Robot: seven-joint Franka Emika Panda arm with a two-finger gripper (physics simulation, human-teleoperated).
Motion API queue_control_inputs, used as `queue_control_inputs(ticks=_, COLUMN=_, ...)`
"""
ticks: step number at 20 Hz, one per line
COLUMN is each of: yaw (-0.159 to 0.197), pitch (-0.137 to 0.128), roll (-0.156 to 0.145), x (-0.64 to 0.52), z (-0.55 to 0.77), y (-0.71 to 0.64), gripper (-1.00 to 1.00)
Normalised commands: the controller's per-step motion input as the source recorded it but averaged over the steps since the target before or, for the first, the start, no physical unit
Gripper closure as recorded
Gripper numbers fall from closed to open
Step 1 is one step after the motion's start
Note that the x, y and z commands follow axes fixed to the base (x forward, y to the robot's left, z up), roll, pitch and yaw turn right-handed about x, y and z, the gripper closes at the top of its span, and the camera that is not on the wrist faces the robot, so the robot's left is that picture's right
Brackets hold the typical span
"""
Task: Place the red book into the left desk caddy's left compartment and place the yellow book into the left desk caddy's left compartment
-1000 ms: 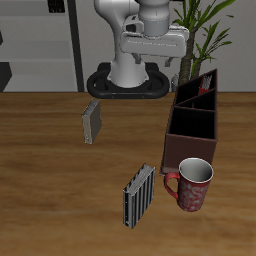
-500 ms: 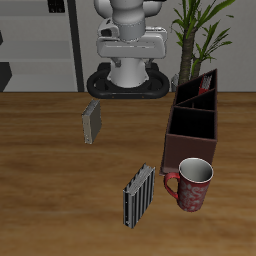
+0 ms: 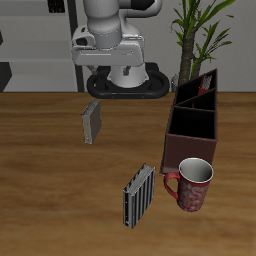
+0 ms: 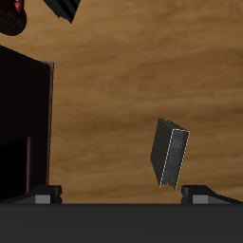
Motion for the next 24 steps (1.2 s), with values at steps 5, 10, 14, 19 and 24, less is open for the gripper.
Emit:
queue_control_inputs(ticks=5, yaw=0.059, pitch=-0.112, roll=-0.023, x=-0.17, z=-0.14, y=-0.23, gripper=-1.00)
queue_control_inputs(ticks=10, yaw=0.061, pitch=-0.198, roll=-0.072, x=-0.33, z=-0.17, y=-0.21, gripper=-1.00)
queue_control_inputs(ticks=14, yaw=-0.026, pitch=-0.106, roll=-0.022, x=-0.27, z=-0.19, y=-0.11, gripper=-1.00)
queue_control_inputs(ticks=19, yaw=-0.019, pitch=-0.144, roll=-0.042, x=-0.27, z=-0.15, y=-0.12, gripper=-1.00)
queue_control_inputs(ticks=24, yaw=-0.055, pitch=-0.084, roll=-0.028, x=-0.01, z=-0.03, y=-0.14, gripper=-1.00)
